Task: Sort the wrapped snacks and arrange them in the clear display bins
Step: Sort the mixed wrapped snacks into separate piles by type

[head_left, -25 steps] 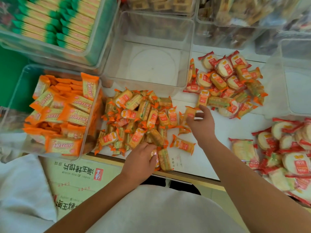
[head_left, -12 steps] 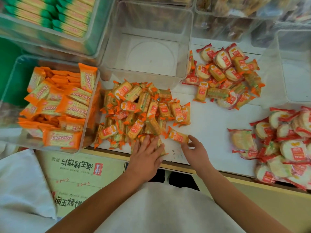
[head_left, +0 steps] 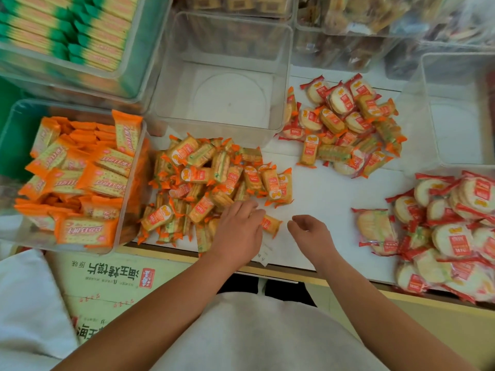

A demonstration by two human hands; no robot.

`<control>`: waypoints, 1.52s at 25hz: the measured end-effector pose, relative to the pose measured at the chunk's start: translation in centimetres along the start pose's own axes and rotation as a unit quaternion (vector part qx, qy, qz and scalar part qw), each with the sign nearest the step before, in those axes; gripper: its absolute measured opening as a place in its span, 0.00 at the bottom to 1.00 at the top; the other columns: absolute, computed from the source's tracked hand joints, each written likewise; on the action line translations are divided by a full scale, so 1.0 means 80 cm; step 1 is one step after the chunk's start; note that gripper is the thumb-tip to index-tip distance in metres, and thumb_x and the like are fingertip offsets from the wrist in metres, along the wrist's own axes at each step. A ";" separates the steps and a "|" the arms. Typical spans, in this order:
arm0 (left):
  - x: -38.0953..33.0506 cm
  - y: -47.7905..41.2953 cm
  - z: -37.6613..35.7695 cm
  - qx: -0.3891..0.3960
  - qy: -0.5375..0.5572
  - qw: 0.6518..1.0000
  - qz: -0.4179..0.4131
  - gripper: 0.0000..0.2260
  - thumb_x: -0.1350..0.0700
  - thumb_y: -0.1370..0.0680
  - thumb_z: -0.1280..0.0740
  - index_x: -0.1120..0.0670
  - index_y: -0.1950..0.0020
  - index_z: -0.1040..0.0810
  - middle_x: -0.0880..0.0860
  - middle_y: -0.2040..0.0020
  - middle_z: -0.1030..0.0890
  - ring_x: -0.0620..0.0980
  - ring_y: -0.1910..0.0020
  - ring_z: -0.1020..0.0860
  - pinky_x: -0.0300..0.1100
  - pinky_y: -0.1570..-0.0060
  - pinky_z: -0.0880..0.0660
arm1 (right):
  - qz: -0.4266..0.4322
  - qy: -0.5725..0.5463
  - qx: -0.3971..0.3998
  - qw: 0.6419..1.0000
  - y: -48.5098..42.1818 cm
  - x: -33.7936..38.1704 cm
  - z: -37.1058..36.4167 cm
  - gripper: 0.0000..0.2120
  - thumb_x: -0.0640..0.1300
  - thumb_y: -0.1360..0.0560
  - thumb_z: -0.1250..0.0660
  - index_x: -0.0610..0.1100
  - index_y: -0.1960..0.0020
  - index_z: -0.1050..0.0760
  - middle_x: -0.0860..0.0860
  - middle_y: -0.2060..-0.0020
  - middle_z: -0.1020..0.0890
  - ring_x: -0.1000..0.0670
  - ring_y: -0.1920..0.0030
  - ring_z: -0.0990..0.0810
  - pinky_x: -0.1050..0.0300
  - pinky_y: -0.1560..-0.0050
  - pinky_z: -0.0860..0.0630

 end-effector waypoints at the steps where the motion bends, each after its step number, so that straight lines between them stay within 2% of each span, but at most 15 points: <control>1: -0.012 -0.013 -0.010 0.013 -0.009 1.000 -0.018 0.15 0.59 0.24 0.29 0.56 0.37 0.19 0.57 0.32 0.23 0.59 0.32 0.28 0.60 0.35 0.26 | 0.002 0.000 -0.003 1.000 -0.001 -0.001 0.009 0.17 0.50 0.19 0.33 0.47 0.32 0.23 0.52 0.41 0.19 0.50 0.40 0.21 0.54 0.38 0.27; 3: -0.033 -0.043 -0.035 0.083 -0.036 0.995 -0.040 0.23 0.57 0.23 0.29 0.52 0.28 0.25 0.57 0.21 0.33 0.60 0.21 0.40 0.61 0.23 0.40 | 0.006 -0.007 -0.012 1.000 -0.005 -0.004 0.027 0.15 0.50 0.19 0.33 0.49 0.35 0.22 0.53 0.44 0.17 0.49 0.41 0.20 0.49 0.36 0.23; 5: -0.038 -0.074 -0.057 0.163 -0.082 0.983 -0.023 0.28 0.55 0.21 0.31 0.47 0.22 0.34 0.54 0.16 0.47 0.59 0.17 0.54 0.60 0.20 0.54 | 0.014 -0.014 -0.006 1.000 -0.012 0.003 0.043 0.14 0.50 0.20 0.33 0.49 0.36 0.20 0.52 0.46 0.16 0.48 0.42 0.18 0.45 0.36 0.21; 6: -0.034 -0.087 -0.065 0.189 -0.109 0.976 -0.006 0.28 0.53 0.20 0.32 0.46 0.21 0.36 0.54 0.15 0.50 0.59 0.17 0.57 0.61 0.20 0.57 | 0.025 -0.011 -0.001 1.000 -0.018 0.013 0.050 0.13 0.51 0.20 0.32 0.49 0.37 0.20 0.52 0.47 0.16 0.49 0.43 0.18 0.47 0.37 0.21; 10: -0.022 -0.101 -0.049 0.174 -0.185 0.966 0.045 0.25 0.43 0.20 0.36 0.45 0.22 0.32 0.53 0.16 0.44 0.61 0.17 0.50 0.67 0.23 0.53 | 0.081 0.020 0.031 0.996 -0.038 0.077 0.083 0.10 0.55 0.19 0.33 0.51 0.43 0.19 0.59 0.50 0.17 0.61 0.49 0.20 0.64 0.51 0.26; 13: -0.024 -0.104 -0.040 0.193 -0.222 0.952 0.084 0.26 0.40 0.19 0.41 0.48 0.22 0.31 0.55 0.17 0.42 0.64 0.19 0.49 0.68 0.23 0.56 | 0.101 0.033 0.033 0.994 -0.056 0.095 0.118 0.12 0.57 0.19 0.35 0.51 0.45 0.18 0.59 0.51 0.16 0.59 0.50 0.19 0.61 0.52 0.27; 15: -0.047 -0.128 -0.037 0.175 -0.183 0.965 0.072 0.23 0.41 0.18 0.41 0.51 0.29 0.24 0.57 0.20 0.36 0.64 0.20 0.43 0.64 0.24 0.50 | 0.114 0.058 -0.001 0.992 -0.072 0.090 0.151 0.13 0.56 0.18 0.35 0.49 0.44 0.18 0.57 0.51 0.16 0.55 0.48 0.18 0.59 0.51 0.27; 17: -0.075 -0.172 -0.040 0.143 -0.081 0.984 0.067 0.20 0.45 0.18 0.39 0.53 0.31 0.22 0.56 0.24 0.29 0.60 0.24 0.35 0.58 0.26 0.38 | 0.130 0.087 -0.069 0.985 -0.090 0.083 0.191 0.13 0.53 0.19 0.34 0.47 0.40 0.19 0.54 0.48 0.17 0.52 0.46 0.18 0.55 0.48 0.25; 21: -0.081 -0.260 -0.062 0.108 0.058 0.975 0.183 0.23 0.49 0.20 0.33 0.54 0.27 0.29 0.56 0.34 0.24 0.60 0.35 0.26 0.54 0.40 0.25 | 0.244 0.190 -0.167 0.936 -0.123 0.099 0.243 0.12 0.46 0.22 0.28 0.46 0.40 0.18 0.51 0.47 0.21 0.47 0.47 0.21 0.51 0.50 0.22; 25: -0.048 -0.282 -0.089 0.099 0.097 0.953 0.270 0.27 0.48 0.26 0.29 0.49 0.28 0.31 0.53 0.42 0.19 0.58 0.43 0.22 0.54 0.50 0.21 | 0.334 0.273 -0.130 0.893 -0.155 0.120 0.211 0.16 0.48 0.27 0.23 0.44 0.41 0.18 0.47 0.43 0.19 0.40 0.42 0.21 0.46 0.47 0.20; 28: -0.039 -0.285 -0.093 0.085 0.145 0.941 0.293 0.19 0.45 0.27 0.28 0.45 0.36 0.23 0.47 0.52 0.15 0.53 0.51 0.18 0.49 0.56 0.20 | 0.343 0.355 -0.088 0.865 -0.178 0.129 0.177 0.20 0.51 0.30 0.22 0.45 0.41 0.18 0.47 0.45 0.18 0.40 0.45 0.21 0.46 0.47 0.21; 31: -0.037 -0.291 -0.079 0.050 0.180 0.937 0.294 0.13 0.42 0.26 0.28 0.47 0.45 0.18 0.46 0.56 0.17 0.49 0.57 0.18 0.46 0.59 0.20 | 0.338 0.412 -0.067 0.844 -0.199 0.133 0.167 0.20 0.49 0.31 0.21 0.46 0.41 0.19 0.49 0.49 0.19 0.41 0.47 0.21 0.45 0.51 0.22; 34: -0.054 -0.323 -0.038 -0.031 0.153 0.964 0.217 0.15 0.42 0.23 0.29 0.52 0.45 0.20 0.49 0.51 0.21 0.49 0.51 0.23 0.44 0.54 0.23 | 0.371 0.344 -0.085 0.858 -0.196 0.144 0.190 0.19 0.45 0.32 0.23 0.43 0.43 0.18 0.47 0.52 0.20 0.40 0.51 0.20 0.47 0.55 0.21; 36: -0.067 -0.365 -0.014 -0.074 0.056 0.982 0.168 0.17 0.42 0.22 0.32 0.56 0.46 0.22 0.55 0.42 0.22 0.55 0.41 0.25 0.48 0.42 0.26 | 0.352 0.257 -0.140 0.889 -0.192 0.157 0.230 0.20 0.46 0.30 0.24 0.42 0.40 0.19 0.46 0.50 0.20 0.42 0.49 0.22 0.49 0.51 0.23; 38: -0.057 -0.410 -0.025 -0.014 -0.038 0.980 0.195 0.24 0.40 0.20 0.37 0.59 0.39 0.22 0.63 0.27 0.28 0.64 0.25 0.35 0.57 0.25 0.38 | 0.263 0.152 -0.187 0.934 -0.203 0.162 0.276 0.20 0.47 0.26 0.27 0.41 0.37 0.20 0.46 0.47 0.21 0.44 0.46 0.23 0.50 0.45 0.25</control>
Point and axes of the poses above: each hand's wrist, its own y-axis away from the middle knuckle, its own z-axis out of the back of the hand, x = y × z, the point moved 7 cm from there along -y, towards the middle knuckle
